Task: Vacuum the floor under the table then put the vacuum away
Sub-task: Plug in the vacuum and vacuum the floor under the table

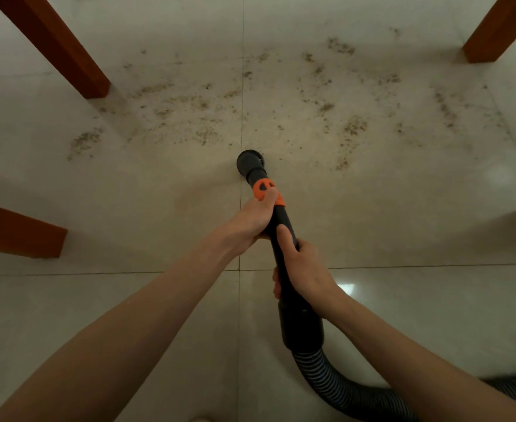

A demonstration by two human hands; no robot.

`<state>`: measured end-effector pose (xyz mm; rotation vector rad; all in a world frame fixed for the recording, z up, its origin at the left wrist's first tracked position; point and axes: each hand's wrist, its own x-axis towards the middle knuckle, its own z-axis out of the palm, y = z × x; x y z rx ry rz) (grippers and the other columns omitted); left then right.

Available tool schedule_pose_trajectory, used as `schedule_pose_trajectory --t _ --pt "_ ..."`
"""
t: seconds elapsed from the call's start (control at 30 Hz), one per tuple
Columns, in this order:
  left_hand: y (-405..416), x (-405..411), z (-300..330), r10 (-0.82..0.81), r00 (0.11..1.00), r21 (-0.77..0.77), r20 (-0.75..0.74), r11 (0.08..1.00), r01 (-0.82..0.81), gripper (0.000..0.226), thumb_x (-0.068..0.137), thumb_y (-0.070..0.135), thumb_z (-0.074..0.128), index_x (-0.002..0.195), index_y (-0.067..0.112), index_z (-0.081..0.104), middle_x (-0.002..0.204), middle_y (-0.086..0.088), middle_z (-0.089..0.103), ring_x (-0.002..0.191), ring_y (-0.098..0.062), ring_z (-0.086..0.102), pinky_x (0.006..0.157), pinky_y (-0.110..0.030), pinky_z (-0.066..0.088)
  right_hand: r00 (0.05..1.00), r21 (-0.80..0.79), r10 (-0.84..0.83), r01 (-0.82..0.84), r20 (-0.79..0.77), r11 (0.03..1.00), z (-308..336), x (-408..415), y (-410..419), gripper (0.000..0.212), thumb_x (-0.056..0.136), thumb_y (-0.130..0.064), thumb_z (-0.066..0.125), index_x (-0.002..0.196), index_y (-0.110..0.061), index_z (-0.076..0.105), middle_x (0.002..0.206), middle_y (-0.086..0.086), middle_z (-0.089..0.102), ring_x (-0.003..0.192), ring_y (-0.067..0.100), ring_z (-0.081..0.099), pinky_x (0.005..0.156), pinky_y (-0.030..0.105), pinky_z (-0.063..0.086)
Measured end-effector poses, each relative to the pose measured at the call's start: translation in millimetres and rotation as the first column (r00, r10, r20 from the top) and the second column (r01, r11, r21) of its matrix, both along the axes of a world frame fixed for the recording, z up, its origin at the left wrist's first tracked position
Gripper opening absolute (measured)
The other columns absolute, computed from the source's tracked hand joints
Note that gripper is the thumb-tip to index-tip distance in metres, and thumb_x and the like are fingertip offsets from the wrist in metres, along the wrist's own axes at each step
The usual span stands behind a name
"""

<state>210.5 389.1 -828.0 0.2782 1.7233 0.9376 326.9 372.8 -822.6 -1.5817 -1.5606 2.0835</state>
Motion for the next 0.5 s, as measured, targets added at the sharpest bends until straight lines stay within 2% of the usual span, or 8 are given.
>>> schedule_pose_trajectory --t 0.23,0.37,0.5 --pt "-11.9 -2.9 0.0 0.069 0.995 0.008 0.078 0.998 -0.07 0.034 0.1 0.034 0.036 0.082 0.008 0.047 0.083 -0.009 0.054 0.075 -0.02 0.056 0.07 -0.032 0.05 0.998 -0.022 0.061 -0.062 -0.008 0.998 2.7 3.6 -1.1 0.042 0.097 -0.048 0.038 0.085 -0.008 0.048 0.058 0.008 0.057 0.042 0.021 0.054 0.047 0.031 0.048" --pt "1.2 -10.7 3.6 0.083 0.996 0.042 0.035 0.996 -0.085 0.034 0.101 0.033 0.034 0.08 0.009 0.045 0.082 -0.008 0.053 0.073 -0.018 0.055 0.067 -0.03 0.049 0.998 0.008 0.055 -0.055 -0.009 0.998 -1.6 -8.3 14.8 0.043 0.097 -0.049 0.038 0.081 -0.01 0.047 0.058 0.008 0.057 0.042 0.022 0.055 0.046 0.03 0.048" --pt "18.0 -25.5 5.0 0.17 0.985 0.035 0.023 0.985 -0.17 0.034 0.102 0.033 0.034 0.08 0.009 0.046 0.08 -0.007 0.051 0.07 -0.018 0.053 0.061 -0.03 0.047 0.995 0.044 0.097 -0.097 0.016 0.994 -1.9 -27.8 34.3 0.042 0.096 -0.051 0.04 0.082 -0.012 0.046 0.064 0.007 0.059 0.046 0.021 0.058 0.05 0.031 0.051"
